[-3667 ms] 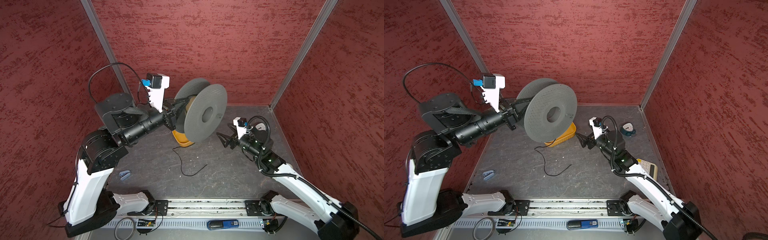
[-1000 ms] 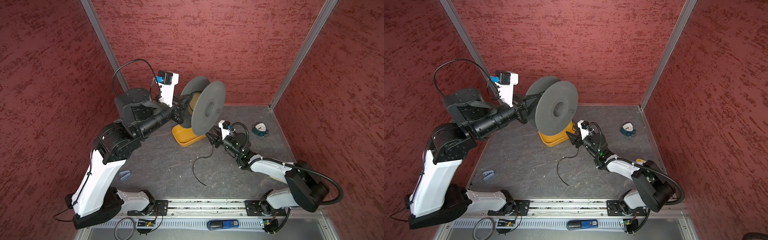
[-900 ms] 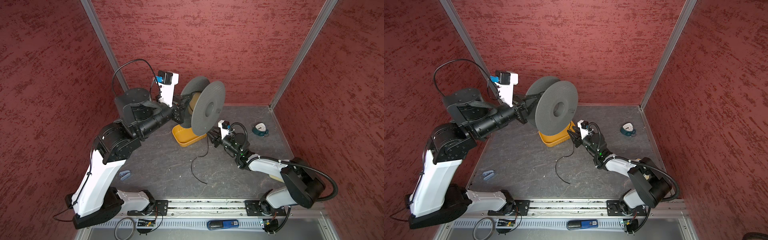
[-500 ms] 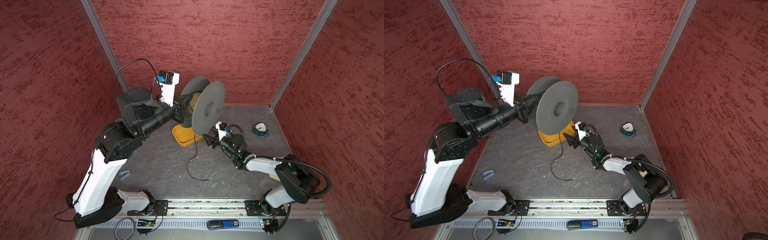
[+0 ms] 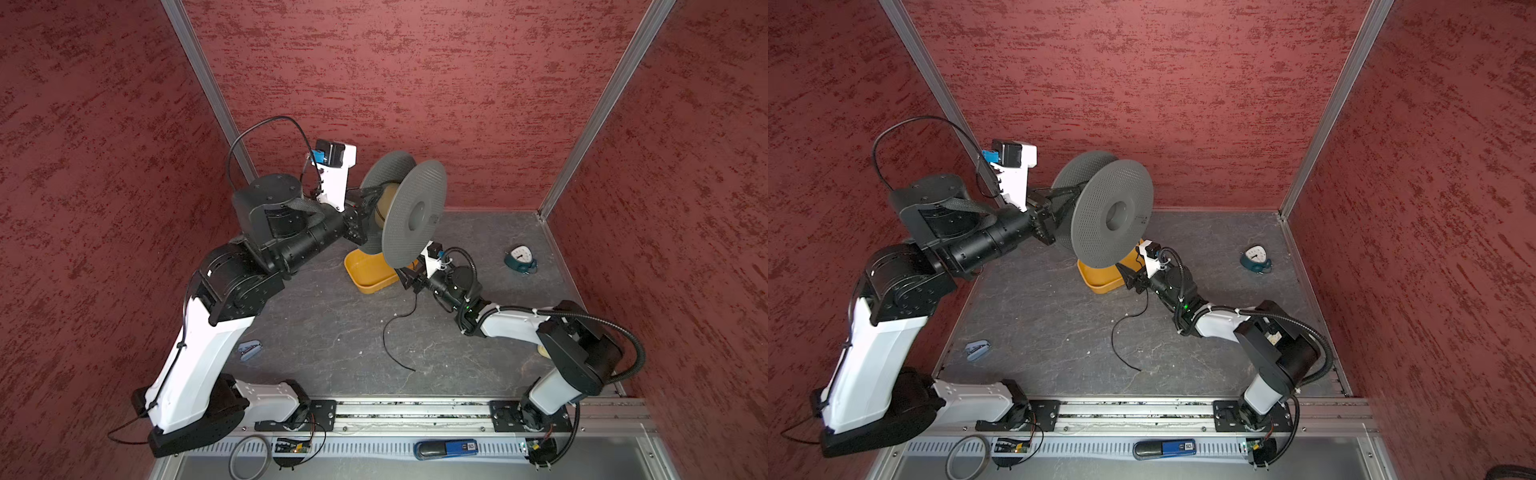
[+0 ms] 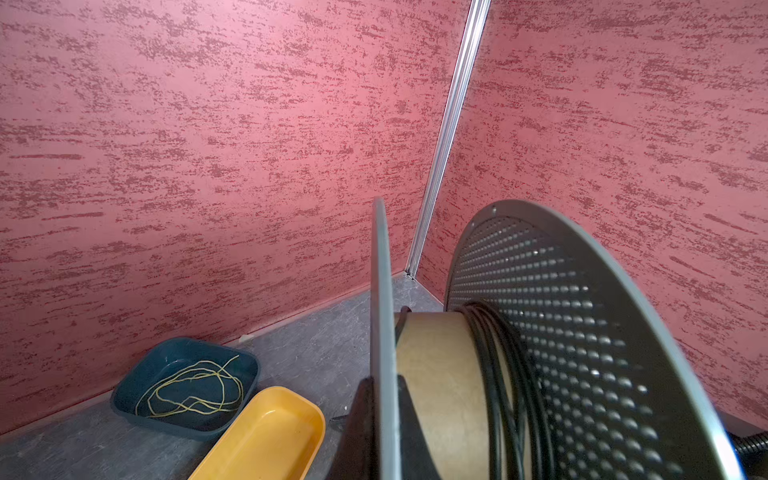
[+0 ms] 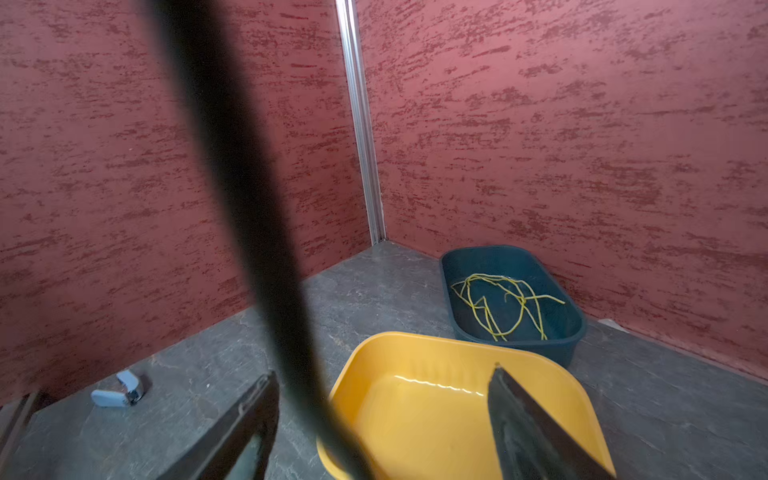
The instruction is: Wrap the cables
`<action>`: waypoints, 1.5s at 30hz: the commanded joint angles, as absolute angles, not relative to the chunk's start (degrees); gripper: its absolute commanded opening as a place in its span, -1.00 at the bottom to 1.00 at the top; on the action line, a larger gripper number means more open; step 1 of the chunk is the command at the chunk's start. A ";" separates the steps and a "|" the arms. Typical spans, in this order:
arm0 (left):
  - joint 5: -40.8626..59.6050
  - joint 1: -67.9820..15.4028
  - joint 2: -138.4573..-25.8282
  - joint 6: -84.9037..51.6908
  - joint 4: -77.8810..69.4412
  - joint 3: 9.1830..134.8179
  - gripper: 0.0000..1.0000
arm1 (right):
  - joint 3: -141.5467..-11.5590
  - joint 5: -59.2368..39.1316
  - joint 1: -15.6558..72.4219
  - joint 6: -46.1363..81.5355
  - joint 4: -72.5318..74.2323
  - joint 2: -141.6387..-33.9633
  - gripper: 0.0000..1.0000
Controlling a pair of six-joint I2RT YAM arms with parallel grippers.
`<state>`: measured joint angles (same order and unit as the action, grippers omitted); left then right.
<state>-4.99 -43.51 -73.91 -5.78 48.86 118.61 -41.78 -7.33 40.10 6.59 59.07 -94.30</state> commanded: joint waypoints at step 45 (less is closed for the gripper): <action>-32.41 -33.81 -87.58 -0.56 27.49 103.96 -1.00 | -66.40 28.52 62.78 -21.13 13.10 -80.85 -1.00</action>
